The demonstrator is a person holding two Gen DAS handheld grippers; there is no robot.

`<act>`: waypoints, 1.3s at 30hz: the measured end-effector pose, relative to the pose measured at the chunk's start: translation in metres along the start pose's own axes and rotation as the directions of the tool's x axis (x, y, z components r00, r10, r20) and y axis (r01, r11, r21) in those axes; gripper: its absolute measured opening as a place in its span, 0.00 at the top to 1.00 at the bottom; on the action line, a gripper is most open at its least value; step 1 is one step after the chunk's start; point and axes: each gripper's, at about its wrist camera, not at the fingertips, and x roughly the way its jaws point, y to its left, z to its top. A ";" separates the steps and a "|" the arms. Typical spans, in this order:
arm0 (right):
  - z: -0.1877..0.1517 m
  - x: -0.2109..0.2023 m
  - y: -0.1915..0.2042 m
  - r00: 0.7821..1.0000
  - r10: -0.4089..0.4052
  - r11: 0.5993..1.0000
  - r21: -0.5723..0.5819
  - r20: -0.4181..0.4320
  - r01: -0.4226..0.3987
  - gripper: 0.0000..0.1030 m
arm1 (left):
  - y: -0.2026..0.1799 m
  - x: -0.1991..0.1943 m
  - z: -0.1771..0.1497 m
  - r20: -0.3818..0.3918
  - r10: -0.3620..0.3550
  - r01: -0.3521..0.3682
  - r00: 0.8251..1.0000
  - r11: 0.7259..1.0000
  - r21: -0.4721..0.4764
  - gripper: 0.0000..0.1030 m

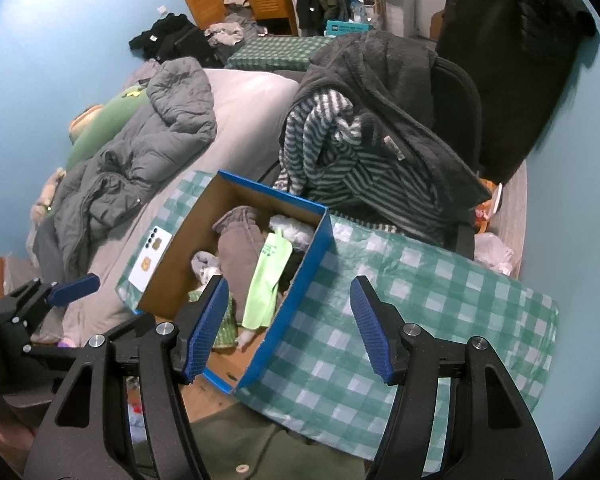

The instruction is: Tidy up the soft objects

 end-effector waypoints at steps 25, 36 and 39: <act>-0.006 -0.010 -0.023 1.000 0.003 1.000 0.011 0.008 -0.003 0.39 | -0.020 -0.006 -0.003 -0.004 0.008 -0.008 1.000 1.000 0.013 0.20; -0.006 -0.009 -0.025 1.000 0.004 1.000 0.011 0.006 -0.004 0.39 | -0.021 -0.007 -0.002 -0.007 0.011 -0.011 1.000 1.000 0.013 0.20; -0.006 -0.009 -0.025 1.000 0.001 1.000 0.010 0.007 -0.001 0.39 | -0.021 -0.007 -0.002 -0.006 0.014 -0.014 1.000 1.000 0.008 0.20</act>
